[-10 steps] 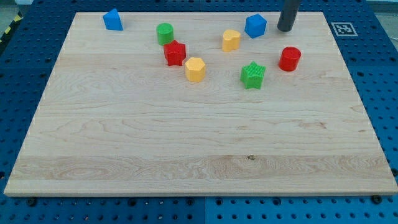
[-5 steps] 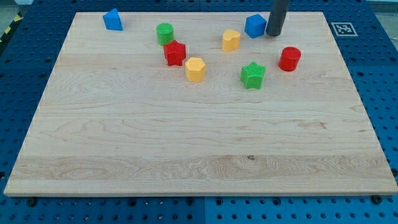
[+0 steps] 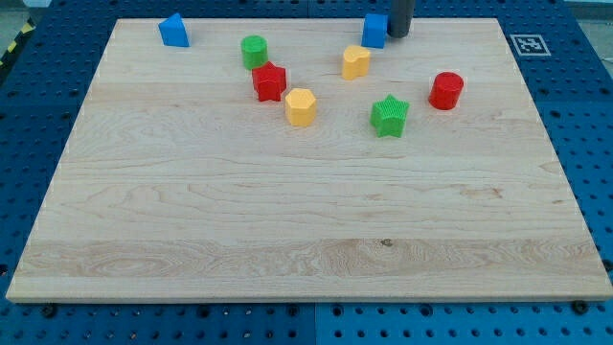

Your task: Move the blue cube to the top center

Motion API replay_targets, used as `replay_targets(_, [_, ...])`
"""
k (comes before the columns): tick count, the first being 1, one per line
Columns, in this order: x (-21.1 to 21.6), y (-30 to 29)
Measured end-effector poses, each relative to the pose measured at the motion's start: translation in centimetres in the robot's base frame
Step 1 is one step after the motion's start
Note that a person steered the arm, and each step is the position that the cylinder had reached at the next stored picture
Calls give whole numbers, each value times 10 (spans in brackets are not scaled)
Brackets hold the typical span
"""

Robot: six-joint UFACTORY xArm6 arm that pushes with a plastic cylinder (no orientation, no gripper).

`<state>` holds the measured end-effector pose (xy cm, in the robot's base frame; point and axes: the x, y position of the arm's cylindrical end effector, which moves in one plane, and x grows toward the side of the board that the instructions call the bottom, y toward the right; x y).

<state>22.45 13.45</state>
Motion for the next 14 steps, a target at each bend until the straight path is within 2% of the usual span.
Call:
replay_targets(7, [0,-31])
replay_targets(12, [6,-85])
replay_targets(14, [21,-71])
